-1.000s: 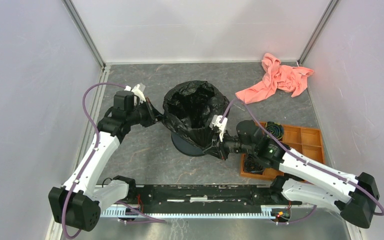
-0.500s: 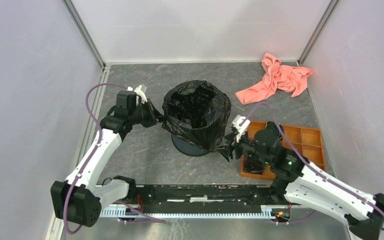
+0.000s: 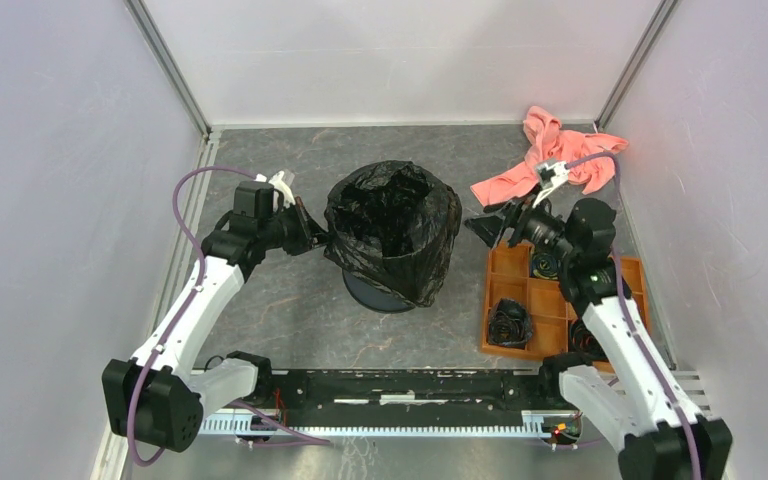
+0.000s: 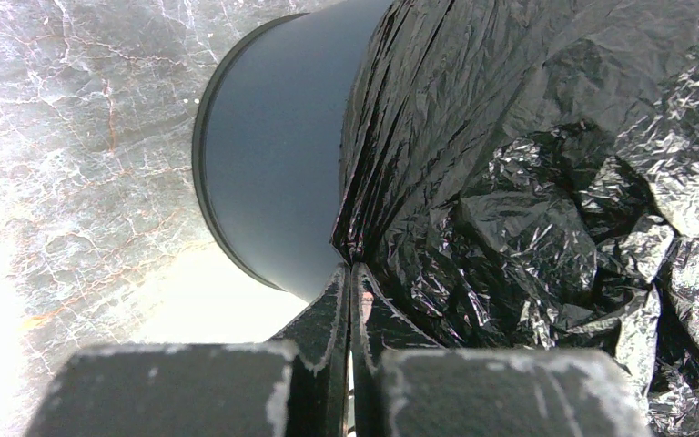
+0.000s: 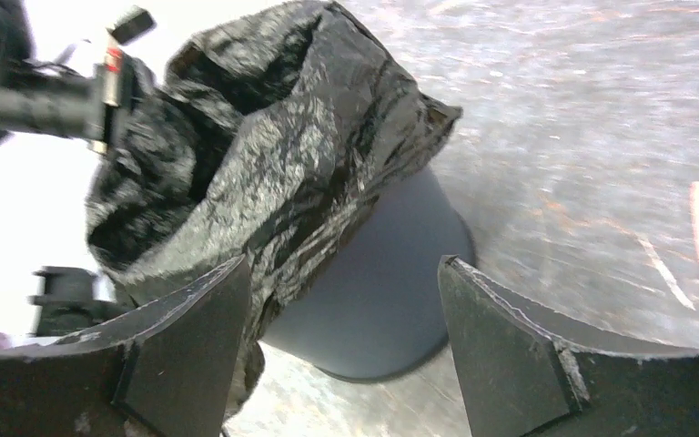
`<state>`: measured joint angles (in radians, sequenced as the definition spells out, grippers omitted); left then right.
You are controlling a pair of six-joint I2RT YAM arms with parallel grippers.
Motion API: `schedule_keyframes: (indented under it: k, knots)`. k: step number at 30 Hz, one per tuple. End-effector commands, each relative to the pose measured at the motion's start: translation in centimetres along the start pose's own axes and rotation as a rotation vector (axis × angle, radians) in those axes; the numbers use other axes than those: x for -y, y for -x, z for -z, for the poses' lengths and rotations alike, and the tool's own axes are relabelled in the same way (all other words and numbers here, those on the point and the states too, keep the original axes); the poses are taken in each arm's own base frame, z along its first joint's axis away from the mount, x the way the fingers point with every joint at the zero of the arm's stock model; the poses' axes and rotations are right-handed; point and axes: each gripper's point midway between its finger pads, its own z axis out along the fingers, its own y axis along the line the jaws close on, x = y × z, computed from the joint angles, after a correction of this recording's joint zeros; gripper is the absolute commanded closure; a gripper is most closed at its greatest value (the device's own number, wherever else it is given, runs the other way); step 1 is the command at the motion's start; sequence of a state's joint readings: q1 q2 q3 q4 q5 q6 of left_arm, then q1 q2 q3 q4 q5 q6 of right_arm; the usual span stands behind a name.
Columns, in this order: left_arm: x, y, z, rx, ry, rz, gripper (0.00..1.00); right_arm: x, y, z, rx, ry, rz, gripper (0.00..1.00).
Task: Put the trash bags into the trash bin
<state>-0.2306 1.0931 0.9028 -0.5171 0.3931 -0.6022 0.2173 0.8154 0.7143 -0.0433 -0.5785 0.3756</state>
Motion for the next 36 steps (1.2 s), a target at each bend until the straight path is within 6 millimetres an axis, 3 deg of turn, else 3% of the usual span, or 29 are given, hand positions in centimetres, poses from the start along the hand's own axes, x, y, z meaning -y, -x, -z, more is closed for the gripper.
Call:
schedule_keyframes:
  k: [1,8,16,19,24,25,30,36]
  knots:
    - [0.5,0.8,0.4,0.042,-0.016,-0.012,0.98,-5.1,2.7,0.7,0.072,0.404,-0.129,0.17]
    - [0.4,0.7,0.0,0.033,-0.018,-0.008,0.98,-2.0,2.2,-2.1,0.046,0.324,-0.237,0.17]
    - [0.4,0.1,-0.5,0.013,-0.045,0.012,0.98,-0.6,0.4,-4.3,0.044,0.317,-0.324,0.34]
    - [0.2,-0.2,-0.8,0.011,-0.046,0.019,0.98,-0.7,-0.4,-5.1,0.032,0.331,-0.336,0.48]
    - [-1.9,-1.2,-1.7,0.006,0.013,0.044,0.98,1.9,-2.9,-6.3,0.013,0.234,-0.335,0.95]
    - [-2.1,-1.5,-1.9,0.002,0.014,0.050,0.98,2.6,-3.9,-6.5,-0.004,0.208,-0.342,0.99]
    - [-3.1,-2.7,-2.4,-0.014,0.023,0.073,0.98,4.7,-8.7,-6.9,-0.106,0.150,-0.371,1.00]
    - [-4.7,-4.1,-2.8,-0.034,0.067,0.085,0.98,5.6,-10.9,-7.1,-0.169,0.113,-0.347,0.99]
